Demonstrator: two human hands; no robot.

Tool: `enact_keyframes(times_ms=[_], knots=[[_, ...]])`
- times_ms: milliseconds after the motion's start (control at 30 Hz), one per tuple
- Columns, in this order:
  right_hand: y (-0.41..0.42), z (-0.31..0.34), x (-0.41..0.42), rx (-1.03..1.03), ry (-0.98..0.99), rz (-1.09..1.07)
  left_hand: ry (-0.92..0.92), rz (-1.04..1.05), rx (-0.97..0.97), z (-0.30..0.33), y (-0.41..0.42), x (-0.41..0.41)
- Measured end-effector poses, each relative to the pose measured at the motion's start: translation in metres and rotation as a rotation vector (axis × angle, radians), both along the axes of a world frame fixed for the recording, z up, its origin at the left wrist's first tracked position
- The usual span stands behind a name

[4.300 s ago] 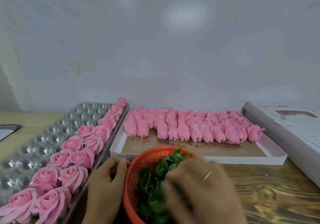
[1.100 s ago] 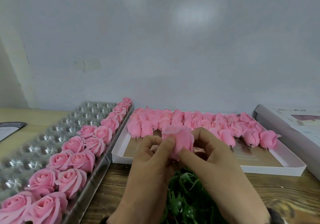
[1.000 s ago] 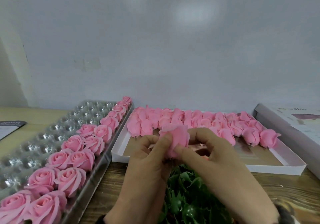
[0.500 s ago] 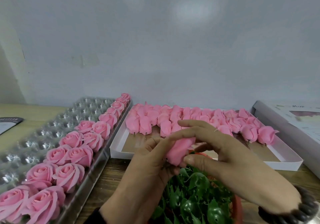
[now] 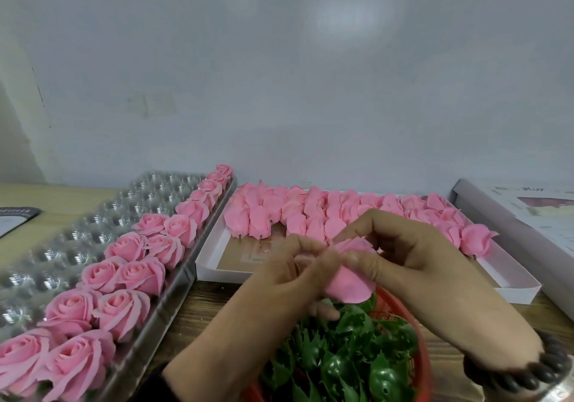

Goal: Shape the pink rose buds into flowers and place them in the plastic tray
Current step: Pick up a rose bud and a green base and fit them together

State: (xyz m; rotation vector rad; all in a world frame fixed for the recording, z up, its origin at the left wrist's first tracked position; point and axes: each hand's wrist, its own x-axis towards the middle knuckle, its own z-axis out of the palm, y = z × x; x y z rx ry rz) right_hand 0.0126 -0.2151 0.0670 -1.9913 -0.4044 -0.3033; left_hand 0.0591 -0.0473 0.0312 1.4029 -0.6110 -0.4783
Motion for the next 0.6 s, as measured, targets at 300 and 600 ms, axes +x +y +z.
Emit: enact_keyframes(times_ms=[300,600], knots=[[0.025,0.004,-0.007,-0.303,-0.110,-0.049,-0.203,0.105,0.131,-0.005,-0.007,0.003],[0.031,-0.003,-0.006,0.049,-0.211,-0.275,0.301,0.245,-0.414,0.003,-0.006,-0.003]])
